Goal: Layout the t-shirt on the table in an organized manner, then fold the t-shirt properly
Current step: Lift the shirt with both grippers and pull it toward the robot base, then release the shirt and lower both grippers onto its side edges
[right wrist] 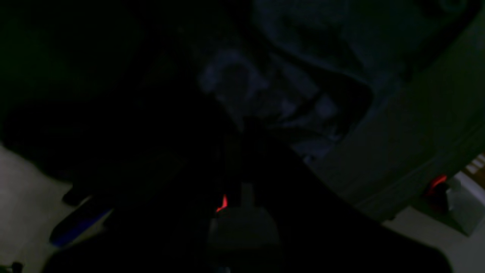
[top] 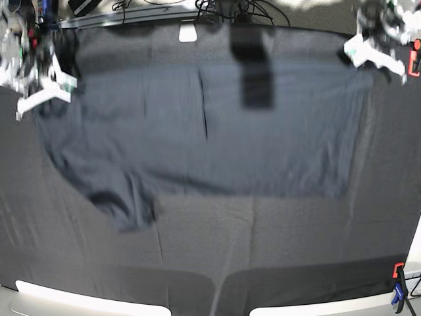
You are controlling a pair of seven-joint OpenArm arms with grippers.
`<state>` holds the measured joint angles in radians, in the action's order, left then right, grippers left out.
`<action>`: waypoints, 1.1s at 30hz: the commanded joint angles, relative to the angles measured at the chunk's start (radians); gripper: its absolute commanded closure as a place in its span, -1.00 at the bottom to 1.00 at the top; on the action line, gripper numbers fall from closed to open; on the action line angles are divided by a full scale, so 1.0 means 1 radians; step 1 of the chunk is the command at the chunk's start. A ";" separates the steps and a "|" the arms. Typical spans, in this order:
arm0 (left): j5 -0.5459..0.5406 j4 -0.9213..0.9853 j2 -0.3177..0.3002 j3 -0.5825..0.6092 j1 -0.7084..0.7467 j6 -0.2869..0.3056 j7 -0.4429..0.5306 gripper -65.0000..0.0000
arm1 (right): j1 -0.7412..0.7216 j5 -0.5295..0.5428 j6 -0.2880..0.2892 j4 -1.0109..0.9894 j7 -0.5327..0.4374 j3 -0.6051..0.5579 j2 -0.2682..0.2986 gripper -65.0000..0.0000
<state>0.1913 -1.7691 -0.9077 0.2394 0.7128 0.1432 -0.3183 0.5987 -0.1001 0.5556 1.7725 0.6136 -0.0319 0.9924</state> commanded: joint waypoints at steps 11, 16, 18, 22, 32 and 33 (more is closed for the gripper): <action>0.130 -0.054 -0.038 -0.009 0.101 -0.117 -0.052 0.87 | 0.097 -0.077 -0.017 0.056 0.055 0.071 -0.053 1.00; 0.159 -0.082 -0.038 -0.045 0.101 -0.117 -0.079 0.08 | 0.097 -0.018 -0.013 0.058 0.121 0.071 -0.050 0.75; 0.156 -0.105 -0.042 -0.058 0.102 -0.109 -0.102 0.08 | 0.097 0.023 0.005 0.068 0.134 0.072 -0.050 0.75; 0.139 -0.168 -0.088 -0.060 0.105 -0.087 -0.182 0.08 | 0.097 0.118 0.073 0.125 0.180 0.072 -0.050 0.75; 0.025 -0.258 -0.162 -0.126 0.104 -0.086 -0.239 0.08 | 0.097 0.249 0.090 0.270 0.201 0.156 -0.050 0.75; 0.014 -0.258 -0.162 -0.141 0.104 -0.085 -0.239 0.08 | 0.097 0.276 0.090 0.270 0.193 0.180 -0.050 0.75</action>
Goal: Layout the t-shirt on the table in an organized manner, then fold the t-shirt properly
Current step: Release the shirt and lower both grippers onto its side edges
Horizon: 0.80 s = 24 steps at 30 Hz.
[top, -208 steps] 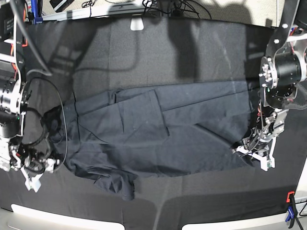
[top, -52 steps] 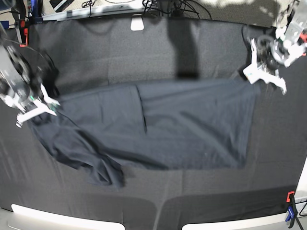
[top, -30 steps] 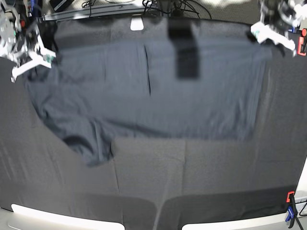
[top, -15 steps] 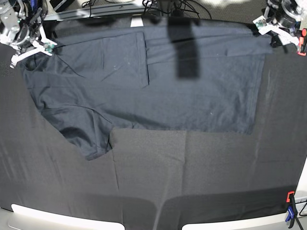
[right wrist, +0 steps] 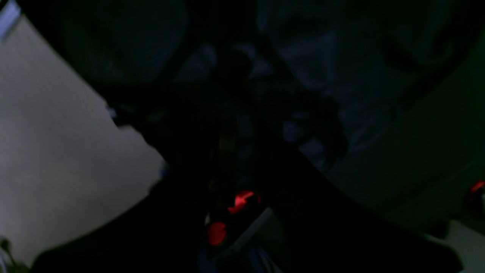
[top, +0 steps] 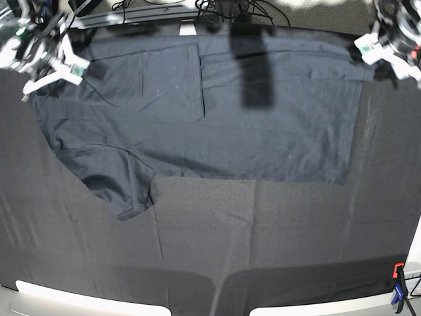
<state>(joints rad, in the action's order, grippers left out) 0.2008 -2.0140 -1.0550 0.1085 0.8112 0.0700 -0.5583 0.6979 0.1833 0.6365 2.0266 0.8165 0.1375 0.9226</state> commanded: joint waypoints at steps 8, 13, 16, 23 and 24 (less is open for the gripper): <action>-0.047 -0.010 0.006 -0.192 0.003 -0.010 0.013 0.08 | -0.013 0.064 -0.019 0.014 -0.081 0.169 0.013 0.75; -0.159 0.018 0.073 -0.340 -0.017 -0.010 0.143 0.09 | -0.127 0.064 -0.032 -0.031 -0.154 0.177 -0.066 0.65; -0.248 0.053 0.151 -0.380 -0.112 -0.004 0.175 0.09 | -0.235 0.064 -0.034 -0.101 -0.244 0.177 -0.144 0.13; -0.519 0.243 0.371 -0.381 -0.457 0.158 0.178 0.09 | -0.497 0.236 -0.097 -0.245 -0.322 0.176 -0.314 -0.14; -0.542 0.279 0.406 -0.381 -0.503 0.182 0.177 0.09 | -0.531 0.265 -0.096 -0.264 -0.278 0.176 -0.336 -0.14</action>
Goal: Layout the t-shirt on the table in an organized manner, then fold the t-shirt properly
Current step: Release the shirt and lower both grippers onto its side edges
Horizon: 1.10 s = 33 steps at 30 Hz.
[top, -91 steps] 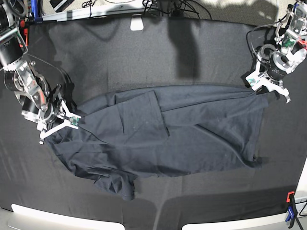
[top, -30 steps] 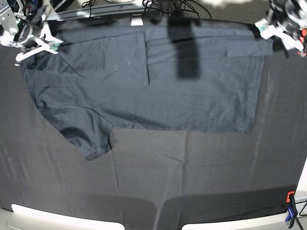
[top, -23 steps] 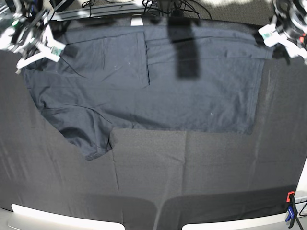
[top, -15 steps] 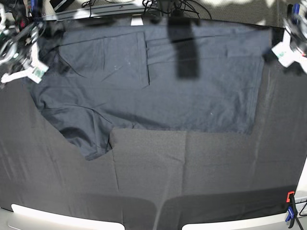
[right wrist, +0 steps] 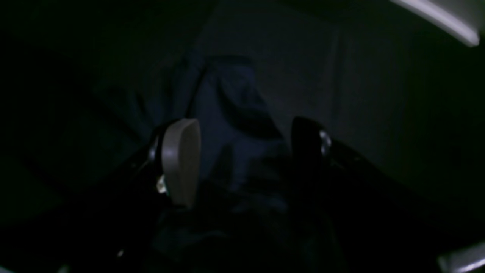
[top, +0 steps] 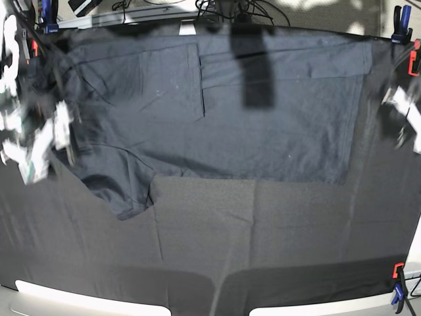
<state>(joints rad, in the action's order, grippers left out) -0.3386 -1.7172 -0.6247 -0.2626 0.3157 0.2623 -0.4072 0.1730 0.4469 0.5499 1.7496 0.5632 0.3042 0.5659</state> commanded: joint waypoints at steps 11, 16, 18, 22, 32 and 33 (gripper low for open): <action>-0.163 0.520 0.166 -0.010 -0.486 0.177 -0.165 0.09 | -0.153 0.137 -0.008 -0.040 0.239 0.010 -0.095 -0.13; -0.195 0.738 0.168 -0.010 -0.615 0.271 -0.211 0.09 | -0.154 0.137 -0.008 -0.040 0.238 0.010 -0.095 -0.13; -0.195 0.783 0.171 -0.010 -0.639 0.305 -0.211 0.10 | -0.154 0.137 -0.008 -0.041 0.238 0.010 -0.095 -0.13; -0.194 0.801 0.197 -0.010 -0.651 0.322 -0.213 0.10 | -0.154 0.136 -0.008 -0.041 0.233 0.010 -0.095 -0.13; -0.160 0.801 0.276 -0.010 -0.648 0.364 -0.289 0.11 | -0.154 0.133 -0.008 -0.041 0.233 0.010 -0.095 -0.13; -0.160 0.801 0.278 -0.010 -0.647 0.368 -0.294 0.11 | -0.154 0.132 -0.008 -0.041 0.232 0.010 -0.095 -0.13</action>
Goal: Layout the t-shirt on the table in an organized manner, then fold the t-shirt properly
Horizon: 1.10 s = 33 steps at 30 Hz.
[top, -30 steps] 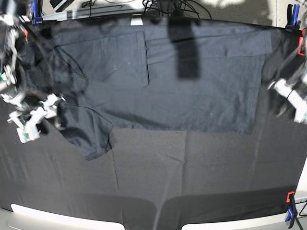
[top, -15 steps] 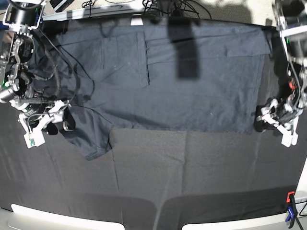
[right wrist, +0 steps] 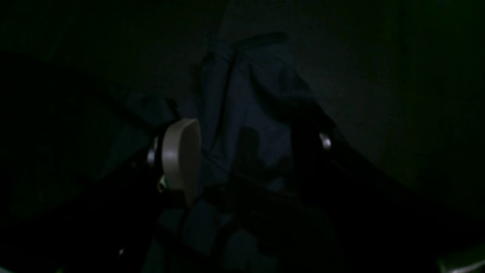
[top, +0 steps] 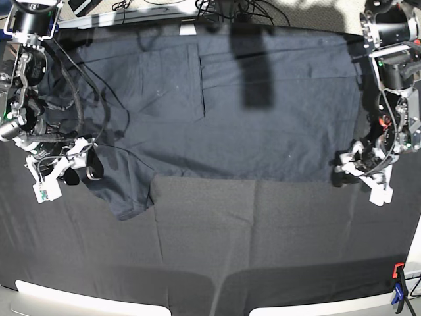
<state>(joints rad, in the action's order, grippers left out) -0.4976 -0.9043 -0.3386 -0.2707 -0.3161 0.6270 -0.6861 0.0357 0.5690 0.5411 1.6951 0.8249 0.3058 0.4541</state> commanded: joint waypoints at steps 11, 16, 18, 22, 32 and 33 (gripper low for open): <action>0.000 -0.011 -0.005 -0.002 -0.013 0.003 -0.095 1.00 | -0.070 -0.121 0.001 -0.061 -0.158 0.008 0.018 -0.14; -0.001 -0.011 -0.005 -0.002 -0.013 0.003 -0.100 1.00 | -0.224 -0.119 0.001 -0.284 -0.103 -0.029 0.042 -0.14; -0.001 -0.011 -0.005 -0.002 -0.013 0.003 -0.100 1.00 | -0.296 -0.119 0.001 -0.394 -0.057 -0.069 0.058 -0.14; -0.001 -0.011 -0.005 -0.002 -0.013 0.003 -0.100 1.00 | -0.426 -0.121 0.001 -0.606 0.019 -0.167 0.089 -0.14; 0.000 -0.011 -0.006 -0.002 -0.013 0.003 -0.099 1.00 | -0.619 -0.172 0.008 -0.912 0.020 -0.398 0.102 -0.14; 0.000 -0.011 -0.006 -0.002 -0.013 0.003 -0.099 1.00 | -0.628 -0.172 0.008 -0.928 0.020 -0.418 0.102 -0.14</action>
<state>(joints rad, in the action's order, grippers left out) -0.5018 -0.9051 -0.3351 -0.2707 -0.3134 0.6296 -0.7784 -0.5571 0.3923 0.5426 0.7517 0.8581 -0.1204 0.5373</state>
